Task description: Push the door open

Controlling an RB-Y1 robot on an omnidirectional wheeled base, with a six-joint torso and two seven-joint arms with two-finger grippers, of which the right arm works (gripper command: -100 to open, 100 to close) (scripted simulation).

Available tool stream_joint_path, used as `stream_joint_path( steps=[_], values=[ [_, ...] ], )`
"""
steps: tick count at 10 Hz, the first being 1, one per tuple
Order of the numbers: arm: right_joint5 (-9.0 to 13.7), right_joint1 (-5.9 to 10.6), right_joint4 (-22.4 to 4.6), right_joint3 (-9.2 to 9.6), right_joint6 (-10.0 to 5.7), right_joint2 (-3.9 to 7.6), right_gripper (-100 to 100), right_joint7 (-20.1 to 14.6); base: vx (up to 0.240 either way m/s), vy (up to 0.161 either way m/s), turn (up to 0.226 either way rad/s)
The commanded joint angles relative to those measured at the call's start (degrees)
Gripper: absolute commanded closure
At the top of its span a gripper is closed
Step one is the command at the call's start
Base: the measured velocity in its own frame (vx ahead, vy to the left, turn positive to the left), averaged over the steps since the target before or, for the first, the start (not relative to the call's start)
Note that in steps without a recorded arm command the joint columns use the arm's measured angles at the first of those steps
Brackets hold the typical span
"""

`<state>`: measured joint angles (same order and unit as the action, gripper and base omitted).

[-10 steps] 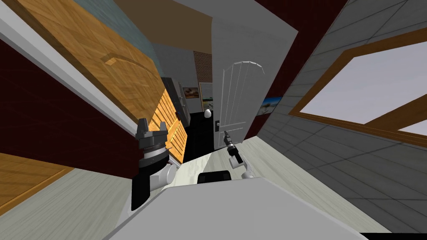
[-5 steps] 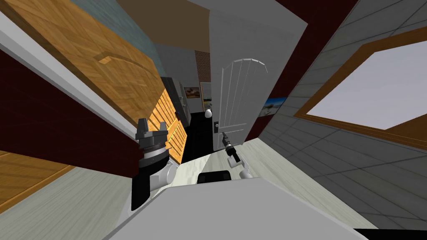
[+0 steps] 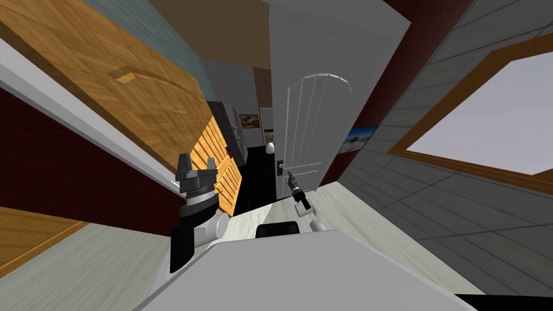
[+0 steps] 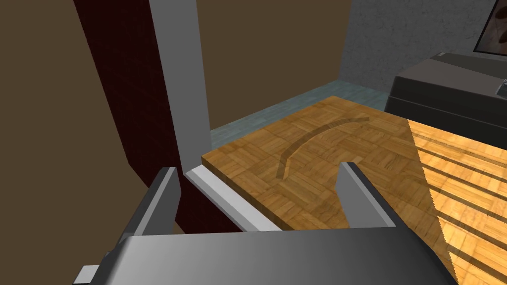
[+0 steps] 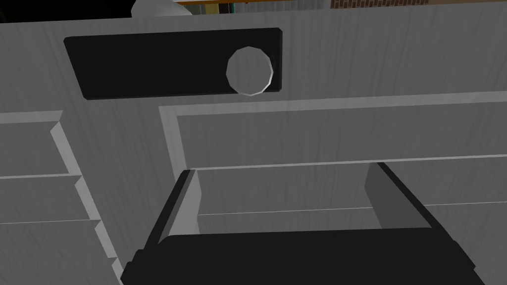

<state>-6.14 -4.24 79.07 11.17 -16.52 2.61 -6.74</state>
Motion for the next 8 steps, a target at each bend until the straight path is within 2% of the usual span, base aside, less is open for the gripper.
stream_joint_path(
  steps=[1, 4, 8],
  values=[
    [0.08, 0.43, -0.8, -0.33, -0.37, 0.17, -100, 0.11, 0.184, 0.043, 0.019],
    [0.25, 1.19, -2.17, -0.96, -0.93, -0.02, -100, 0.31, 0.203, 0.062, 0.022],
    [0.45, 2.12, -3.81, -1.71, -1.61, -1.23, -100, 0.56, 0.198, 0.033, 0.021]
  ],
)
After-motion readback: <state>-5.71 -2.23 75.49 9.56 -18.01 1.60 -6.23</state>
